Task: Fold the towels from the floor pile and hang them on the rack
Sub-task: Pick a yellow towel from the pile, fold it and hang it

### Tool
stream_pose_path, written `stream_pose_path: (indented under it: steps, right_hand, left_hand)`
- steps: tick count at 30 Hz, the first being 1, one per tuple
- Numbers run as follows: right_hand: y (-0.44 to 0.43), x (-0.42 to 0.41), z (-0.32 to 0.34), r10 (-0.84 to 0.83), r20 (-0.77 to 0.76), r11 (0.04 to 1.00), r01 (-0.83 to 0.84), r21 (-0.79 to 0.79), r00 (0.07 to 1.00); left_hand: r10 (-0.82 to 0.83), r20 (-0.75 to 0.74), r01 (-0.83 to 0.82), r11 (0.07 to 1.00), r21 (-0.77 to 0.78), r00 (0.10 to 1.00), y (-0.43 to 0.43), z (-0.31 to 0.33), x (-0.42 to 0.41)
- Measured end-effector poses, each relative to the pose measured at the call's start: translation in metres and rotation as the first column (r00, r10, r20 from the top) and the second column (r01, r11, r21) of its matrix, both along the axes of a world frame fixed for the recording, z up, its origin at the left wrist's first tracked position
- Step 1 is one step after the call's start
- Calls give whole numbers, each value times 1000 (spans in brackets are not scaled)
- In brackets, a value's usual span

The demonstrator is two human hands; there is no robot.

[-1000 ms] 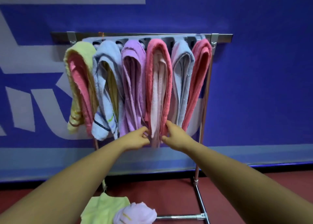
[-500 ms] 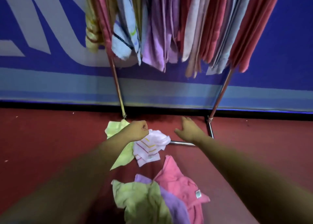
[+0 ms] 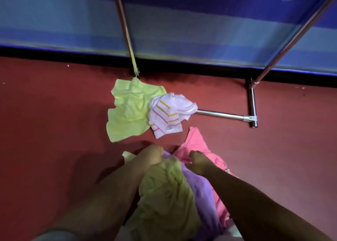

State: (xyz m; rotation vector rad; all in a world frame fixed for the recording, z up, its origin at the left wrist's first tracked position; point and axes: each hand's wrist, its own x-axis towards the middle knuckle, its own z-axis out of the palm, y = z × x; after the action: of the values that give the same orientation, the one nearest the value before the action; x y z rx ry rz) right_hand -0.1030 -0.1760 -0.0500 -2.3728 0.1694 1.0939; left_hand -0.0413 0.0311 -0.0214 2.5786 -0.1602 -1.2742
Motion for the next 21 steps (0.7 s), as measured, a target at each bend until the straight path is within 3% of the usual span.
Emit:
stream_pose_path:
  steps: [2, 7, 10, 13, 15, 18, 21]
  right_hand:
    - [11, -14, -21, -45, -10, 997, 46, 69, 999]
    - [38, -41, -55, -309, 42, 938, 298, 176, 950]
    - [41, -45, -69, -320, -43, 934, 323, 154, 947]
    - [42, -37, -60, -403, -17, 892, 397, 217, 915]
    - [42, -30, -47, -497, -14, 826, 478, 299, 868]
    - [37, -12, -24, -653, -103, 647, 624, 439, 750]
    - [35, 10, 14, -714, -200, 501, 690, 522, 671]
  left_hand:
    - [88, -81, -88, 996, 9, 993, -1, -30, -18]
    - [91, -134, -99, 993, -57, 987, -2, -76, -47]
    - [61, -157, -81, 989, -123, 986, 2, -87, -48]
    - [83, -143, -112, 972, -204, 986, 7, -78, -38]
    - [128, -149, -165, 948, -271, 981, 8, -71, -26]
    - [253, -186, -310, 855, -416, 949, 7, -43, -7]
    - [267, -146, -304, 823, -479, 953, 1, -1, 12]
